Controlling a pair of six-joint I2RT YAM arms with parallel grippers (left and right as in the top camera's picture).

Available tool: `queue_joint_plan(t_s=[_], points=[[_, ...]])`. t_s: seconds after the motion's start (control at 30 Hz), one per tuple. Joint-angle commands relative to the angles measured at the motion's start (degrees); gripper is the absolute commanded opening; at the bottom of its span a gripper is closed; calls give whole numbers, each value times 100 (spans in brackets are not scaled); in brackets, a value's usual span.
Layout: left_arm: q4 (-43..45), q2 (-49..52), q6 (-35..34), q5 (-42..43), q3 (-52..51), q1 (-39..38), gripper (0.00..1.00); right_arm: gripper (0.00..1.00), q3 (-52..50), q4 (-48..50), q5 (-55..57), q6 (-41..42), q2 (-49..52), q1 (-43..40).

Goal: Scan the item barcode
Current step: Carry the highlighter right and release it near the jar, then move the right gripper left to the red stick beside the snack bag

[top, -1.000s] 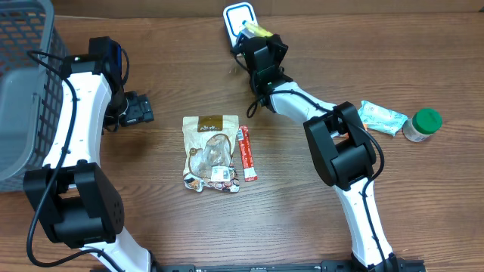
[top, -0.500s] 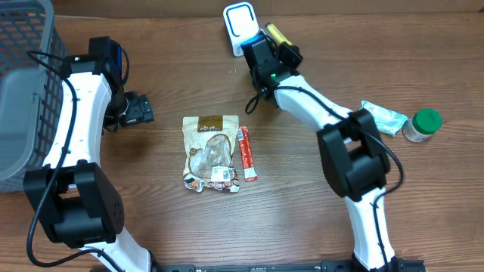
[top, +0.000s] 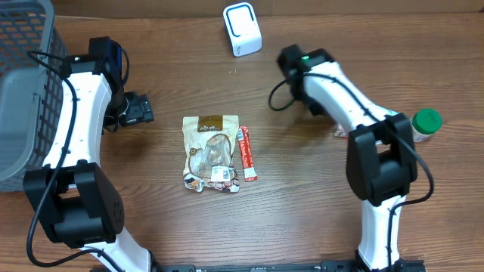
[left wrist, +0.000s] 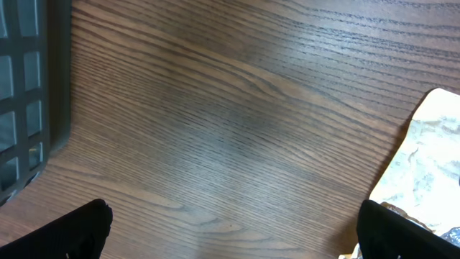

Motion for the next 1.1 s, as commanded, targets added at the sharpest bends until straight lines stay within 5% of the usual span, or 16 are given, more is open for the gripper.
queue_joint_plan(t_s=[0.0,0.27,0.4,0.53,0.83,1.07], points=[[7,39,109,24,70,-39,100,4,35,-221,-782,946,-155,-433],[7,39,109,24,70,-39,100,4,35,-459,-1838,942,-155,-1351],[7,39,109,24,70,-39,100,42,35,-411,-2315,940,-155,-1644],[7,39,109,24,70,-39,100,53,35,-304,-2732,940,-155,-1784],[7,39,109,24,70,-39,100,53,35,-66,-3866,940,-155,-1539],[7,39,109,26,70,-39,99,53,35,420,-3620,940,-155,-973]])
